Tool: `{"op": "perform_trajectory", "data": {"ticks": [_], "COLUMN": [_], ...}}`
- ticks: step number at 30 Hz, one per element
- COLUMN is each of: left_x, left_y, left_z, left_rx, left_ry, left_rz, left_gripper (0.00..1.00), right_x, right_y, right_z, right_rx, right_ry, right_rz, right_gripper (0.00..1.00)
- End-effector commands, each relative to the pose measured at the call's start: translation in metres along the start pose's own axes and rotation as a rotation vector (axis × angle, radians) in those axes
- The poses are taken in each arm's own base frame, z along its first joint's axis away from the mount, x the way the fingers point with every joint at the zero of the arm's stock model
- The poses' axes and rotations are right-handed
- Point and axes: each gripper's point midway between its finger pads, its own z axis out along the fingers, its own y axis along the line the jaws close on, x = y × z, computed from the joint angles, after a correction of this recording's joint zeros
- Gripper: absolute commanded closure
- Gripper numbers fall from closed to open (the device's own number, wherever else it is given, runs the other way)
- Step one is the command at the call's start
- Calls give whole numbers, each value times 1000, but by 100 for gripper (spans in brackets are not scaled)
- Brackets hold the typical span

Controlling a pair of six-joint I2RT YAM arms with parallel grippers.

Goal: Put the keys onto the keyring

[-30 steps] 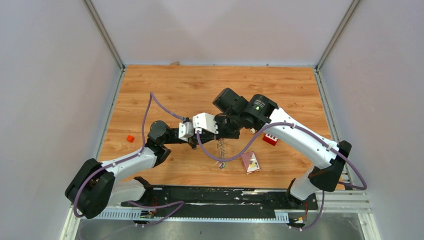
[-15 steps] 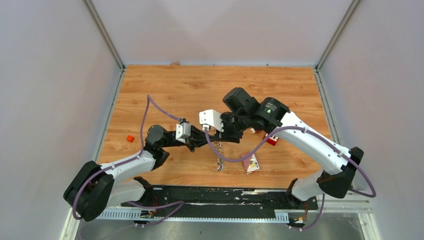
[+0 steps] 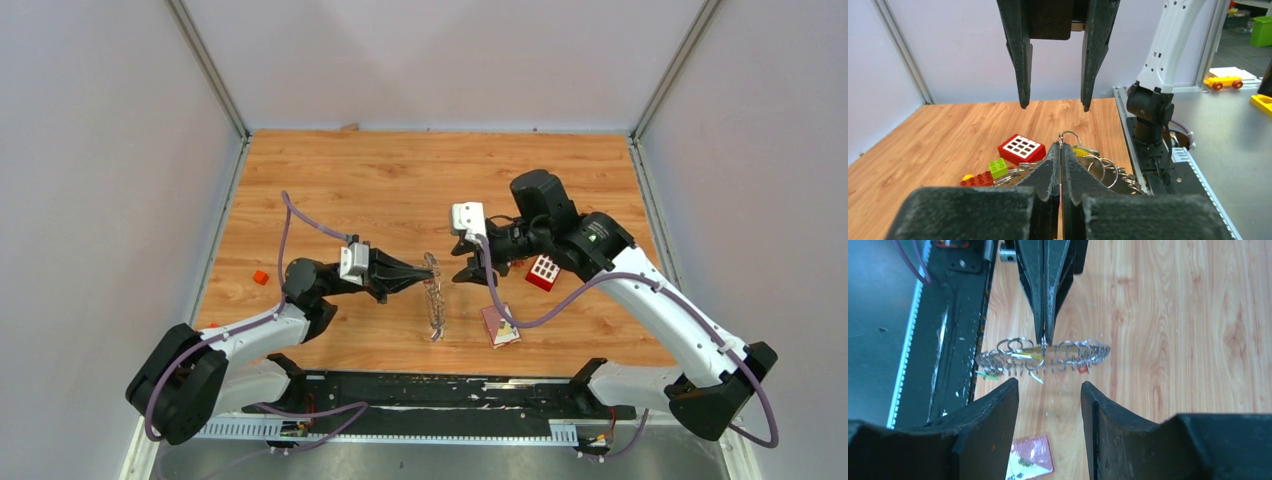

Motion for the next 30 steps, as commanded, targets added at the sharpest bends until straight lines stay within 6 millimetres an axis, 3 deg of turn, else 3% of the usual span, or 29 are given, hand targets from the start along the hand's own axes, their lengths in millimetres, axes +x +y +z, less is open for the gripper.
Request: {"op": "perform_trajectory", "data": {"ticks": [1, 10, 30], "left_x": [-32, -30, -27], "left_y": [1, 2, 2], "left_z": [2, 2, 0], "left_rx": [-18, -19, -21], "left_ry": [-100, -95, -79], "left_rz": [72, 94, 132], "left_gripper": [100, 100, 100], "right_x": [-40, -26, -13], "right_y": [3, -8, 5], "right_z": [-2, 10, 24], "right_rx": [-77, -127, -269], "right_ry": [-213, -245, -274], "right_rz": [-4, 144, 250], "right_gripper": [51, 56, 85]}}
